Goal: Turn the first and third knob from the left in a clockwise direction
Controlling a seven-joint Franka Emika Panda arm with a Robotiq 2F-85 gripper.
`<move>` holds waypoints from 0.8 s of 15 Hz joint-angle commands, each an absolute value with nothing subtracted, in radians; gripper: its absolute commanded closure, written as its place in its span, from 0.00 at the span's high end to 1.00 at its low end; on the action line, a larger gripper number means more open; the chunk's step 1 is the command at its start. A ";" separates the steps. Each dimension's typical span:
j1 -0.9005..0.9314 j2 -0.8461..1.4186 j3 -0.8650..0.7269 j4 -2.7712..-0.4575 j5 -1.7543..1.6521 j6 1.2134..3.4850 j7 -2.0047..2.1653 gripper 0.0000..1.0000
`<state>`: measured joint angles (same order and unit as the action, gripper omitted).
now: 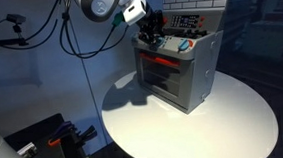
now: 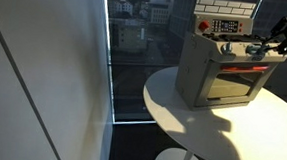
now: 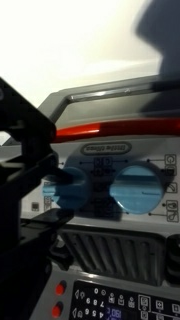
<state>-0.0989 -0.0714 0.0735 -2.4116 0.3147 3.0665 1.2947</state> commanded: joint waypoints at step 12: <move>-0.032 -0.167 0.028 -2.401 0.384 3.003 1.246 1.00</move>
<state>-0.0585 -0.1295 0.0502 -2.4033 0.3642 3.0605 1.2958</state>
